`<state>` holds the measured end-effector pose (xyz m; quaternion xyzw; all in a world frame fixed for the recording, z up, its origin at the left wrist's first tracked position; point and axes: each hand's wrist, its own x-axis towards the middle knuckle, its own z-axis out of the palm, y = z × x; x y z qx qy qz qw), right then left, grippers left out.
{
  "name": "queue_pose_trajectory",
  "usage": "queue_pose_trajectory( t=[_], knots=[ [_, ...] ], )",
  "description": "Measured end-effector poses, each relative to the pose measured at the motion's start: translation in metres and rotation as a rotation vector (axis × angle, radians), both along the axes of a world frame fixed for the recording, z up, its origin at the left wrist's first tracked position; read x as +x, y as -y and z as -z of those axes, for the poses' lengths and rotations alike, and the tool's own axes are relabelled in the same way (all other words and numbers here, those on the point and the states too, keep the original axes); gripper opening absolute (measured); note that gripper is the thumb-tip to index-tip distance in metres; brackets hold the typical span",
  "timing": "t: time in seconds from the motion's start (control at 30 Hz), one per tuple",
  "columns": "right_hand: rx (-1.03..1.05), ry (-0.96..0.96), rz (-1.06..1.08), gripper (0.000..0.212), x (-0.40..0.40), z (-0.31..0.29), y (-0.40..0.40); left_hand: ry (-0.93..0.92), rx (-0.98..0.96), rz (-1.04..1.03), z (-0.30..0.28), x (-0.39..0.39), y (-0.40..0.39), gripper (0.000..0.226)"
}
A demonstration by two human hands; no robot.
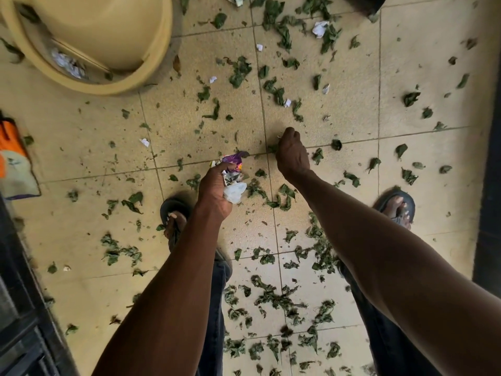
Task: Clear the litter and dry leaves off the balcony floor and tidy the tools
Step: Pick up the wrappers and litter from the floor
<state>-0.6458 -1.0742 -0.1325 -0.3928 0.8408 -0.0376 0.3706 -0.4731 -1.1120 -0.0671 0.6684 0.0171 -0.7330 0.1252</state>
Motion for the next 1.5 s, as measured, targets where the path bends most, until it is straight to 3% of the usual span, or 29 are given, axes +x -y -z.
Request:
queue_pose_trajectory(
  t=[0.13,0.2,0.3,0.37,0.43,0.57,0.63,0.7,0.77,0.9,1.1,1.17,1.27,1.37,1.5],
  knots=[
    [0.083,-0.043,-0.171,0.044,0.0,0.007,0.007,-0.01,0.077,-0.056,0.001,0.014,-0.003,0.028],
    [0.088,-0.048,-0.227,0.041,-0.002,0.009,0.01,0.035,0.049,-0.079,0.001,0.025,-0.004,0.026],
    [0.065,0.008,-0.136,0.032,-0.002,0.004,0.011,0.043,0.036,-0.077,-0.01,0.047,-0.004,0.026],
    [-0.037,0.099,-0.071,0.021,0.006,-0.004,0.007,0.047,0.028,-0.065,-0.016,0.061,-0.006,0.021],
    [-0.096,0.224,-0.079,0.017,0.027,-0.014,-0.001,0.123,0.079,-0.105,-0.021,0.078,-0.007,0.038],
    [0.023,0.552,0.06,0.008,0.079,-0.025,-0.015,0.194,0.109,-0.149,-0.031,0.104,-0.01,0.053],
    [0.104,0.552,0.074,0.016,0.104,-0.024,-0.02,0.196,0.115,-0.194,-0.032,0.115,-0.012,0.044],
    [0.138,0.401,-0.12,0.018,0.124,-0.019,-0.027,0.2,0.128,-0.224,-0.032,0.122,-0.013,0.032],
    [0.164,0.252,-0.368,0.02,0.143,-0.015,-0.035,0.205,0.139,-0.251,-0.032,0.128,-0.014,0.044],
    [0.181,0.145,-0.78,0.052,0.172,-0.002,-0.047,0.153,0.087,-0.294,-0.027,0.135,-0.018,0.05],
    [0.142,0.105,-1.122,0.054,0.181,0.013,-0.053,0.096,-0.002,-0.291,-0.005,0.153,-0.025,0.013],
    [0.131,0.156,-0.971,0.044,0.179,0.009,-0.055,0.031,-0.023,-0.316,-0.006,0.157,-0.027,0.003],
    [0.006,0.272,-0.328,0.021,0.172,-0.007,-0.048,-0.148,-0.056,-0.438,-0.014,0.158,-0.027,0.023],
    [-0.099,0.213,0.145,0.024,0.147,-0.019,-0.032,-0.359,-0.144,-0.549,-0.024,0.16,-0.022,0.048],
    [0.028,0.107,0.062,0.02,0.123,-0.023,-0.016,-0.494,-0.213,-0.561,-0.032,0.158,-0.012,0.036]
  ],
)
